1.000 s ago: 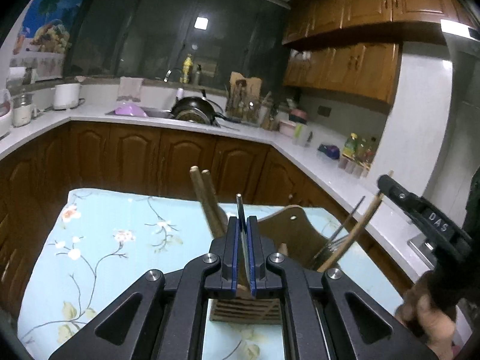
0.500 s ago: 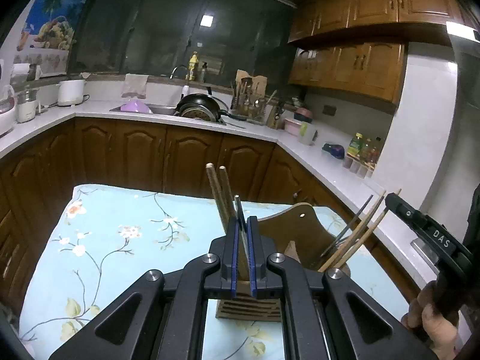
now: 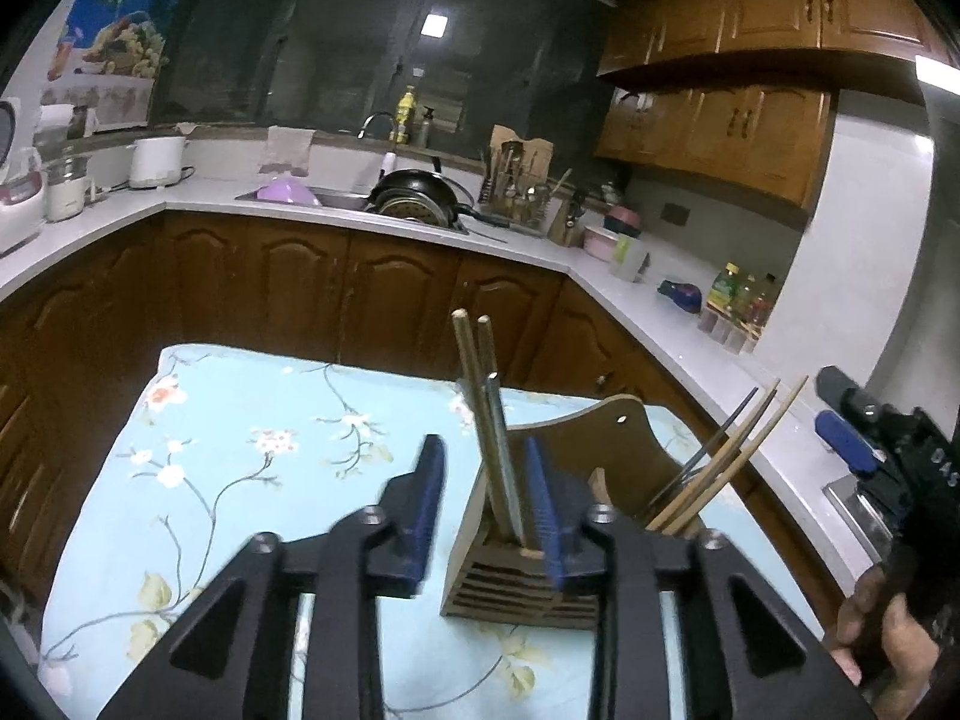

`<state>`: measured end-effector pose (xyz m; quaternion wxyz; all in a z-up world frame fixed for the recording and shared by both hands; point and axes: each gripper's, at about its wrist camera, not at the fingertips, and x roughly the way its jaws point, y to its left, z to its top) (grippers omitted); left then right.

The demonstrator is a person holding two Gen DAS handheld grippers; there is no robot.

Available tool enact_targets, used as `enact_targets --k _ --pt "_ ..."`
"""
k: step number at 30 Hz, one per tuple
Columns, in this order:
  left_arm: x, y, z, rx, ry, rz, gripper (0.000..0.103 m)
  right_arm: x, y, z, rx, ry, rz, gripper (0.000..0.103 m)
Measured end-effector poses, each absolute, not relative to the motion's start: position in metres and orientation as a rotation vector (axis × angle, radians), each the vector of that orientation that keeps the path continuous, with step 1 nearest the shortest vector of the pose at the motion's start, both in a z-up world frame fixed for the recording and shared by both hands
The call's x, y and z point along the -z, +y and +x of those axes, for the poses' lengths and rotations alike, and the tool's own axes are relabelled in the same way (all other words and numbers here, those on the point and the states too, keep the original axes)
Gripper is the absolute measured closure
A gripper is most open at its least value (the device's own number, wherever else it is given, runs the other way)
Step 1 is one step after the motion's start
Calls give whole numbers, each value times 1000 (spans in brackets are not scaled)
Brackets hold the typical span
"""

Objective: Organize utensils

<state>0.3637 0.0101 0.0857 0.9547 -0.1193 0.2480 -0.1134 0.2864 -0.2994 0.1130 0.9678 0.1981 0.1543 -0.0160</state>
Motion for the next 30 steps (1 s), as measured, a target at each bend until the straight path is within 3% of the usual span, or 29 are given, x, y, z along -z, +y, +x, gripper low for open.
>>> enact_targets --k 3,8,26,30 --pt "-86 14 350 188 501 -254 30 -112 -301 280 12 332 429 9" --pt "-86 21 319 131 508 -255 13 -108 -298 259 5 353 432 6" --pt "-100 39 151 160 498 -262 11 -104 -270 147 -49 389 420 4" --pt "-99 42 124 146 472 -262 2 -105 -259 119 -50 385 382 3"
